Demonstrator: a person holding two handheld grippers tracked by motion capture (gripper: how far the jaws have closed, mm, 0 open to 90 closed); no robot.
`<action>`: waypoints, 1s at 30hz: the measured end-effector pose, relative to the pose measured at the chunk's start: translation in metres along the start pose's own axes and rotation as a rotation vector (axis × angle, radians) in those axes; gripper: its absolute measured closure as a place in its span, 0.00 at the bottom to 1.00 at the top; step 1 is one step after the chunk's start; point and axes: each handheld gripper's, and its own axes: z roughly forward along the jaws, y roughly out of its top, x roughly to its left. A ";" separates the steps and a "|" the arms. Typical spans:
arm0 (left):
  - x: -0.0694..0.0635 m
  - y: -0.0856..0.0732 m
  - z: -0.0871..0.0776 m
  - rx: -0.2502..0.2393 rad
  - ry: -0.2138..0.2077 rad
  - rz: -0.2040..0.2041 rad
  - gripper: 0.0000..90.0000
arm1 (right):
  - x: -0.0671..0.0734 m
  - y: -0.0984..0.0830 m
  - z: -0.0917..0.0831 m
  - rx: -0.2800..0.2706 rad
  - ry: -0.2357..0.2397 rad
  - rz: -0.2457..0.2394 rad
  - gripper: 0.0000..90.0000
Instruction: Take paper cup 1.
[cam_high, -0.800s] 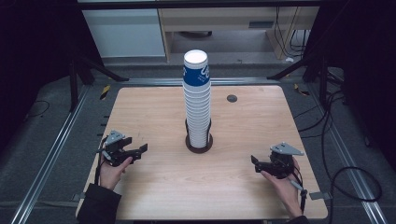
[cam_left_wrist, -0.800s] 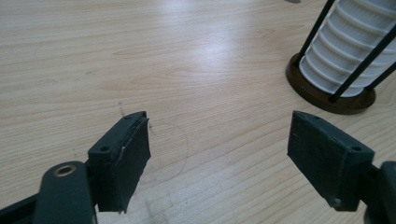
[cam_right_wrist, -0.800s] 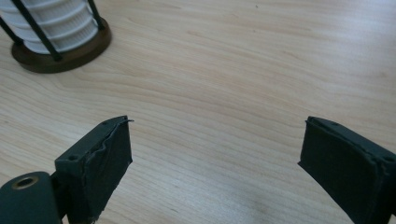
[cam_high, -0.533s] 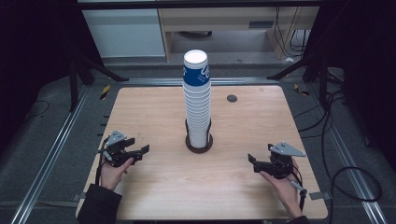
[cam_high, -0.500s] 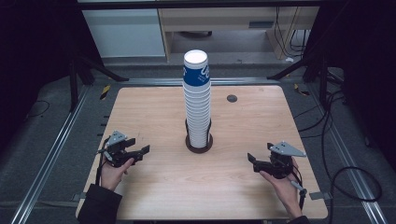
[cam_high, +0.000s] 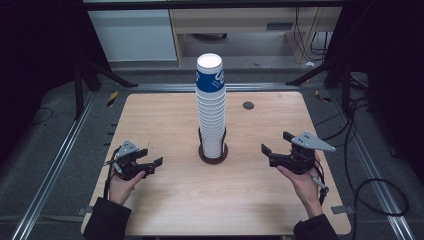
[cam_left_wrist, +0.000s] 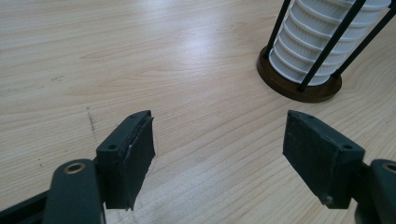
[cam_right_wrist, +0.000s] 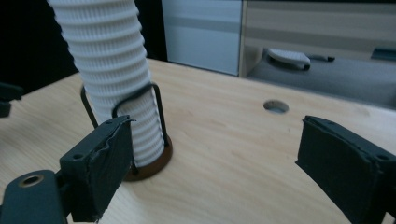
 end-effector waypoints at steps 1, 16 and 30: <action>0.000 0.000 0.000 0.000 0.000 0.000 0.27 | 0.000 0.000 0.000 0.000 0.000 0.000 0.12; -0.004 0.000 0.002 0.014 -0.004 0.024 0.26 | 0.026 0.071 0.006 -0.106 0.097 -0.079 0.09; -0.008 0.000 0.004 0.018 -0.014 0.033 0.25 | 0.057 0.132 0.024 -0.181 0.205 -0.127 0.09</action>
